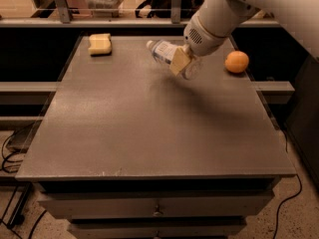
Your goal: Move blue plastic bottle near sponge
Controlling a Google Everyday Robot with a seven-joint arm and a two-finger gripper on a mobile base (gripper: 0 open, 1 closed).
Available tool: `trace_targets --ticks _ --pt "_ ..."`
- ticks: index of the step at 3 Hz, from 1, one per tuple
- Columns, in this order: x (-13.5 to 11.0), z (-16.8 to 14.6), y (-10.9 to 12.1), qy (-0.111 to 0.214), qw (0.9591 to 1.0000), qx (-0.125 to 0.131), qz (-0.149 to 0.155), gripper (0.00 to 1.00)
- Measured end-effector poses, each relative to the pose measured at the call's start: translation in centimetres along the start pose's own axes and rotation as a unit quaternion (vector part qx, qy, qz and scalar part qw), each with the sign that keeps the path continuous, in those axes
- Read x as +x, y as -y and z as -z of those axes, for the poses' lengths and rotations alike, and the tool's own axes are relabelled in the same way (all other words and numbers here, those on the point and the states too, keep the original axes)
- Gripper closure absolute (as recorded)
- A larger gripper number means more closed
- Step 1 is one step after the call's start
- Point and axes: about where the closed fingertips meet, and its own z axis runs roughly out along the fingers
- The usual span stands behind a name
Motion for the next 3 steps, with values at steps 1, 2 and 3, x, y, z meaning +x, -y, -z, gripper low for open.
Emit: trace_targets --ticks 1,2,3 --pt "-3.7 -2.3 -1.0 0.013 0.9998 -0.015 0.000 1.00" --pt "-7.1 -4.8 -1.7 0.016 0.9993 -0.033 -0.011 0.83" --pt "-10.3 -7.4 -1.7 0.017 0.9977 -0.056 -0.032 0.60"
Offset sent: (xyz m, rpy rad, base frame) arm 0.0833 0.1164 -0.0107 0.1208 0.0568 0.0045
